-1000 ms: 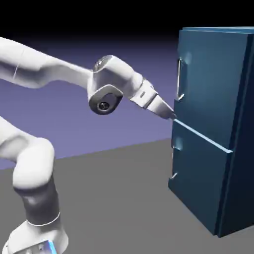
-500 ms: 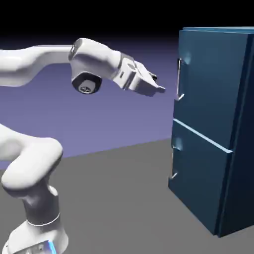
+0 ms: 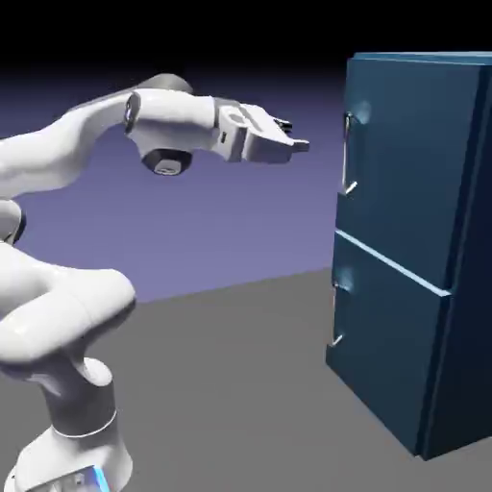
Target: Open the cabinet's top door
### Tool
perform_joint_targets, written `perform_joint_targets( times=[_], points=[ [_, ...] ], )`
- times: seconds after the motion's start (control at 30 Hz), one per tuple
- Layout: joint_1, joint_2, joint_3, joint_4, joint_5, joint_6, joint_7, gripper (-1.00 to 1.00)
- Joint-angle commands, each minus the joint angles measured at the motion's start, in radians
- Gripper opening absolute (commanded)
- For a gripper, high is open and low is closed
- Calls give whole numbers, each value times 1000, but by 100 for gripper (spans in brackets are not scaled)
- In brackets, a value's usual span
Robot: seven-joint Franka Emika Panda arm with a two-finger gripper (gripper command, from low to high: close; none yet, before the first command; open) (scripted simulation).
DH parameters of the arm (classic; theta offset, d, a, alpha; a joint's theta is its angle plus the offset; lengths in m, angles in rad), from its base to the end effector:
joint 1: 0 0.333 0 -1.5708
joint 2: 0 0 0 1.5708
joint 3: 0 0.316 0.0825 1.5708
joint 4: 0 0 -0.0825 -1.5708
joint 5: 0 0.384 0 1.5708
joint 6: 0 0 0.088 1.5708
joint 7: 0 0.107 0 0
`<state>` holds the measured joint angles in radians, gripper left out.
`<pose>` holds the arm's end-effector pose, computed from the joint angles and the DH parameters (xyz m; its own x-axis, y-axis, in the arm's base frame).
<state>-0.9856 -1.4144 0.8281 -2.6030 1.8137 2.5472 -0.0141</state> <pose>0.3248 0.0524 0.6074 -0.0038 -0.8122 0.5833 -0.1682 -0.5745 -0.8010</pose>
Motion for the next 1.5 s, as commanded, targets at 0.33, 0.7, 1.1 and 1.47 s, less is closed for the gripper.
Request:
perform_joint_targets(
  times=[0.33, 0.7, 1.1, 1.47],
  points=[
    [-263, -223, 218, 55, 479, -129, -199, 0],
    [-502, -348, 275, 181, 631, -230, -136, -100],
    [-397, -265, 99, -147, 678, -752, -428, -100],
    [-504, -84, -108, -254, 521, -1230, -625, -100]
  ],
)
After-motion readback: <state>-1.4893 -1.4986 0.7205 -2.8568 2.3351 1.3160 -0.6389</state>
